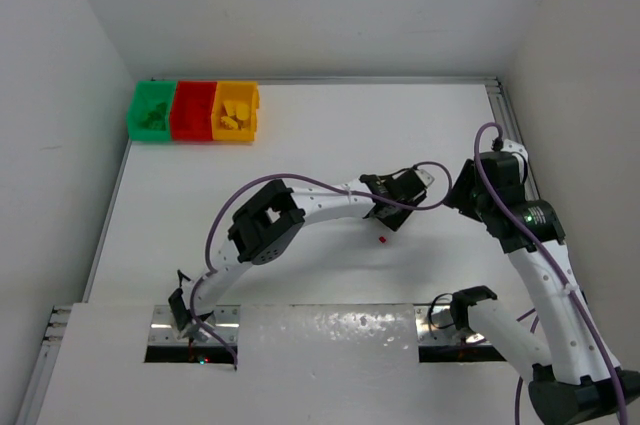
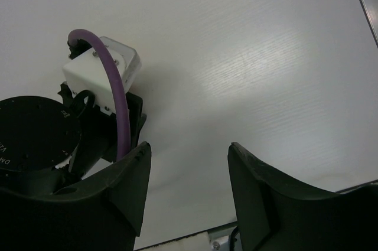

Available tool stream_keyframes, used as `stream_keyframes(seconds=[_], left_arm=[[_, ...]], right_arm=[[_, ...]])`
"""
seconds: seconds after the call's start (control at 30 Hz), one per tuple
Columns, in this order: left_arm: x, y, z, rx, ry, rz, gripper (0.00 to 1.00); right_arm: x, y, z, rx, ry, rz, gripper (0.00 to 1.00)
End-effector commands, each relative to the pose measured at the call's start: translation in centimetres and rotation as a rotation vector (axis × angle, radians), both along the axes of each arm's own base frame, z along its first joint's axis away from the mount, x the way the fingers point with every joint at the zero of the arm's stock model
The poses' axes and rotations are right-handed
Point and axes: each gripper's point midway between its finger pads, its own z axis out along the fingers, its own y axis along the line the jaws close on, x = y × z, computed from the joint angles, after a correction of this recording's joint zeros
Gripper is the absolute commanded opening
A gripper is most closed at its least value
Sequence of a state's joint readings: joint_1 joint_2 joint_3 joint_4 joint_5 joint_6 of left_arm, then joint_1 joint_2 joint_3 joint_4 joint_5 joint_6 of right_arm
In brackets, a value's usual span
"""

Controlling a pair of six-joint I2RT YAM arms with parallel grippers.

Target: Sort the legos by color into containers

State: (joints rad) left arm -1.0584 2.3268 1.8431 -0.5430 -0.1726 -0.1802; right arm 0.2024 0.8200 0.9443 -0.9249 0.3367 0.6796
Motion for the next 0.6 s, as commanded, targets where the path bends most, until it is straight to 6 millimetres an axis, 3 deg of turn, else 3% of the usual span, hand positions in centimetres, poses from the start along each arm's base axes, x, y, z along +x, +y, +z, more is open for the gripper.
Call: stream_keyframes(seconds=[0.0, 0.23, 0.33, 0.43, 0.47, 0.57], left_arm=[[0.6, -0.2, -0.1, 0.004, -0.006, 0.001, 0.38], [-0.1, 1.1, -0.7, 0.046, 0.020, 0.011, 0.32], [-0.6, 1.2, 0.0, 0.031, 0.016, -0.002, 0.29], [-0.2, 1.1, 0.1, 0.031, 0.002, -0.004, 0.11], [-0.3, 1.1, 0.2, 0.034, 0.005, -0.006, 0.00], [-0.5, 0.5, 1.2, 0.013, 0.022, -0.021, 0.00]], right_arm=[[0.4, -0.2, 0.9, -0.013, -0.029, 0.002, 0.55], [0.6, -0.3, 1.1, -0.021, -0.031, 0.000, 0.55], [0.7, -0.2, 0.9, -0.019, -0.031, 0.000, 0.55], [0.8, 0.0, 0.7, -0.009, -0.030, 0.002, 0.55], [0.9, 0.0, 0.8, -0.007, -0.031, 0.002, 0.55], [1.0, 0.0, 1.0, -0.012, -0.033, 0.006, 0.55]])
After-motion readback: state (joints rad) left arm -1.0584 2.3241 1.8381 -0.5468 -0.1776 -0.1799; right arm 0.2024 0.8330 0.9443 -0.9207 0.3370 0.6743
